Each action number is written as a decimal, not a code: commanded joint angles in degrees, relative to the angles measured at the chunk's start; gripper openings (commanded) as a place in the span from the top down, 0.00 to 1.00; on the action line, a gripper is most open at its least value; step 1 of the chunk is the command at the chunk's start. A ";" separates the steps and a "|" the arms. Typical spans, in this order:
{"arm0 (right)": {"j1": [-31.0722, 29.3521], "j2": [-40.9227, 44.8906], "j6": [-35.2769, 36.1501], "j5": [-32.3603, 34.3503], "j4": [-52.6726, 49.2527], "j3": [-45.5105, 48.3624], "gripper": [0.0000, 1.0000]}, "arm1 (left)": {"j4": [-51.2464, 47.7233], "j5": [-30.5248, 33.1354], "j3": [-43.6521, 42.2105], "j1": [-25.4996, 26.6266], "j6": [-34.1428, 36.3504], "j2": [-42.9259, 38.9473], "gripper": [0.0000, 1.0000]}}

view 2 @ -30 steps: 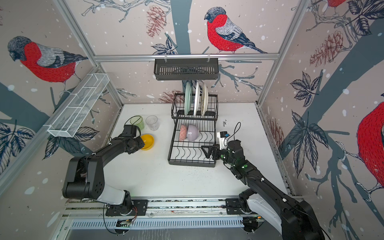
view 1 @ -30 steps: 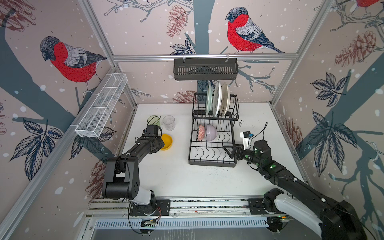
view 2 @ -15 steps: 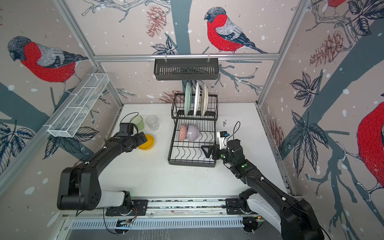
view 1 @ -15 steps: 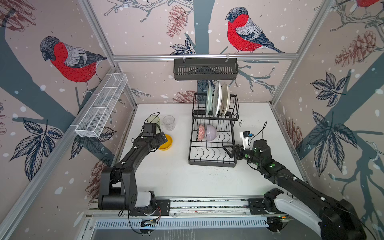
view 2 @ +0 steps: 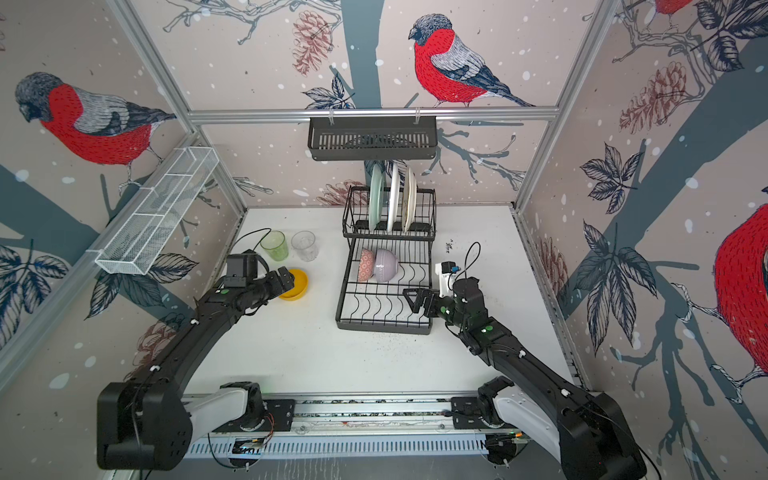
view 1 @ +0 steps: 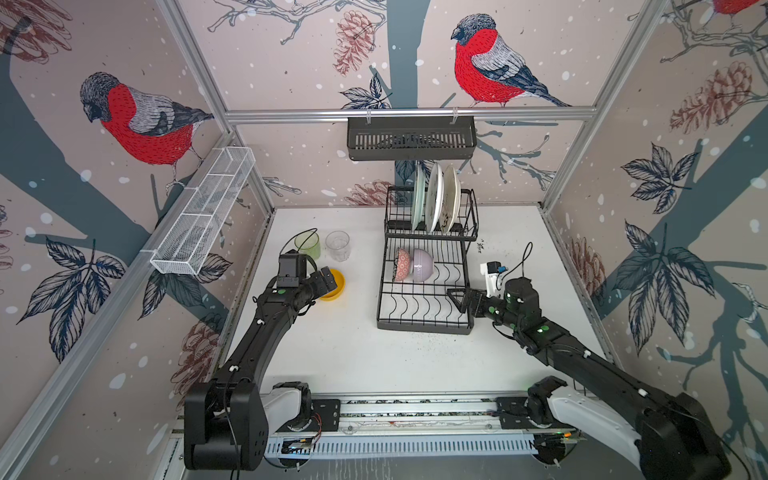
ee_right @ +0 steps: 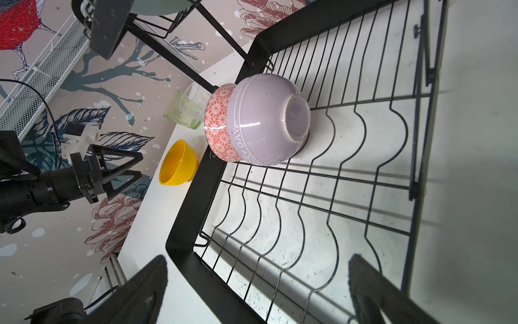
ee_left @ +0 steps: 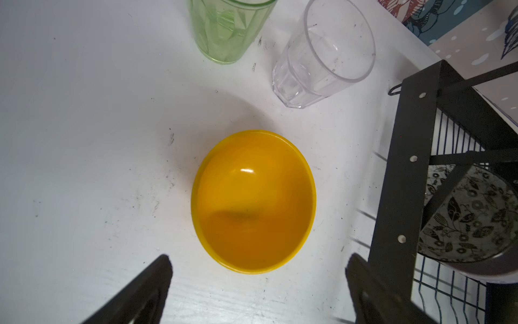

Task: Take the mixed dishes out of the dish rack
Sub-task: 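Raise the left gripper off the bowl while the right gripper moves toward the rack, then move the right gripper down to the lavender bowl in the rack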

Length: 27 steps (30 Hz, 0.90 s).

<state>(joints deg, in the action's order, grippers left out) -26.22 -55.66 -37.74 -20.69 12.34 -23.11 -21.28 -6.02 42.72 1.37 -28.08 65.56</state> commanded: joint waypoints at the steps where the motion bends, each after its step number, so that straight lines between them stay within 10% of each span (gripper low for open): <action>1: -0.86 -1.02 -2.22 1.28 1.55 -0.96 0.00 | 0.00 -3.46 -0.62 0.03 1.09 -1.72 0.03; 27: -15.35 -26.59 -1.26 18.83 6.83 -17.43 0.00 | 2.37 -18.05 -3.46 0.81 7.92 -4.38 0.03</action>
<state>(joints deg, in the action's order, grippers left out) -41.54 -80.23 -41.06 -4.43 17.19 -38.85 -20.97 -21.10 39.24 2.09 -21.54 60.58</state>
